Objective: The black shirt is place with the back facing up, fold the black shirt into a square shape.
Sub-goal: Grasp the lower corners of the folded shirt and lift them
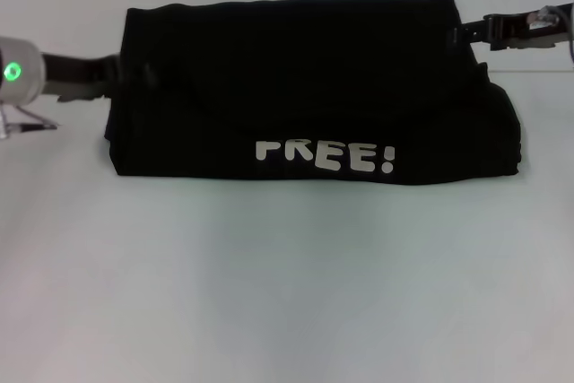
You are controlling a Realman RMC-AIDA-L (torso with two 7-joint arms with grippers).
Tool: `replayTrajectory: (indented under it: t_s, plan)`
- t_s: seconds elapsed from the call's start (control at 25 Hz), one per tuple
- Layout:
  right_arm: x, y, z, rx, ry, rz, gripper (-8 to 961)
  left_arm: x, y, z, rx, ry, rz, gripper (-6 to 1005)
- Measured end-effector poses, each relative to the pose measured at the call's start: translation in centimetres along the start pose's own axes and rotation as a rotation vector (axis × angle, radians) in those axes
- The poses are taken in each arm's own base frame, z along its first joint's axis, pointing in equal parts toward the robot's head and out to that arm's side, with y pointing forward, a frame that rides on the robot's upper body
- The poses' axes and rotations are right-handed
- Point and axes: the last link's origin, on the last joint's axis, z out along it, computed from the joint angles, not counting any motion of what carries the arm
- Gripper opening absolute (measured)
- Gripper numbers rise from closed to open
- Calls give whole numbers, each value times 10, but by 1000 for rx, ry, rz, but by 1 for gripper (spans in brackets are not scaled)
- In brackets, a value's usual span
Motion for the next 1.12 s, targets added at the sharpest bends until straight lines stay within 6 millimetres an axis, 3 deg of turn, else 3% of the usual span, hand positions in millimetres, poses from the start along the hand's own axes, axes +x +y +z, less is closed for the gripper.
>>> replayTrajectory:
  t_s: [0.2,0.4,0.64,1.12]
  plan:
    - [-9,-2,-21,-33,42,69,818,-15,-19,-9,11,-41,57,702]
    - [-12,-8,-32,-61,44,114,817,-28,-35,-11,35,-66,1,703]
    - [-4,-19,-39,-62,67,142,815,-43,-36,3,37,-91,-11,700]
    - [0,-24,-41,-61,73,161,811,-49,-33,32,108,-4,134,693]
